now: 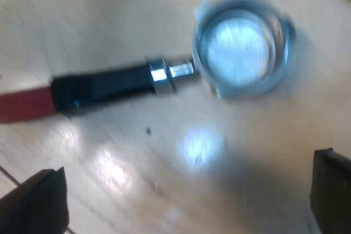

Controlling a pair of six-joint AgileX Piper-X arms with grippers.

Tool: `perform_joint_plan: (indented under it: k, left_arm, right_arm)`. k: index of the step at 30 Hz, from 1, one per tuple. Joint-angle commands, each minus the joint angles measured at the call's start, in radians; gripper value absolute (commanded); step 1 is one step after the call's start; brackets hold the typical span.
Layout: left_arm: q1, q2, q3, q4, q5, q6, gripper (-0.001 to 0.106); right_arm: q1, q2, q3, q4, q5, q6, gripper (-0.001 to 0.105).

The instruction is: Put the handle in the coffee machine

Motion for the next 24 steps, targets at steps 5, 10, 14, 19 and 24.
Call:
perform_joint_plan:
  k: [5, 10, 14, 19, 24]
  left_arm:
    - [-0.006, 0.01, 0.001, -0.035, -0.023, -0.002, 0.08]
    - [-0.006, 0.056, 0.031, -0.088, -0.023, -0.002, 0.08]
    - [-0.006, 0.088, 0.052, -0.13, -0.042, -0.002, 0.08]
    - [-0.006, 0.087, 0.097, -0.221, -0.039, 0.021, 0.08]
    - [-0.006, 0.087, 0.116, -0.223, -0.04, 0.021, 0.08]
  right_arm:
    - [-0.018, 0.002, -0.031, -0.006, 0.034, -0.061, 0.09]
    - [-0.093, 0.029, -0.04, -0.01, -0.022, -0.036, 0.09]
    - [-0.172, 0.067, -0.059, -0.021, -0.103, -0.073, 0.09]
    - [-0.219, 0.114, -0.066, -0.021, -0.146, -0.112, 0.09]
    - [-0.237, 0.149, -0.073, -0.019, -0.184, -0.158, 0.09]
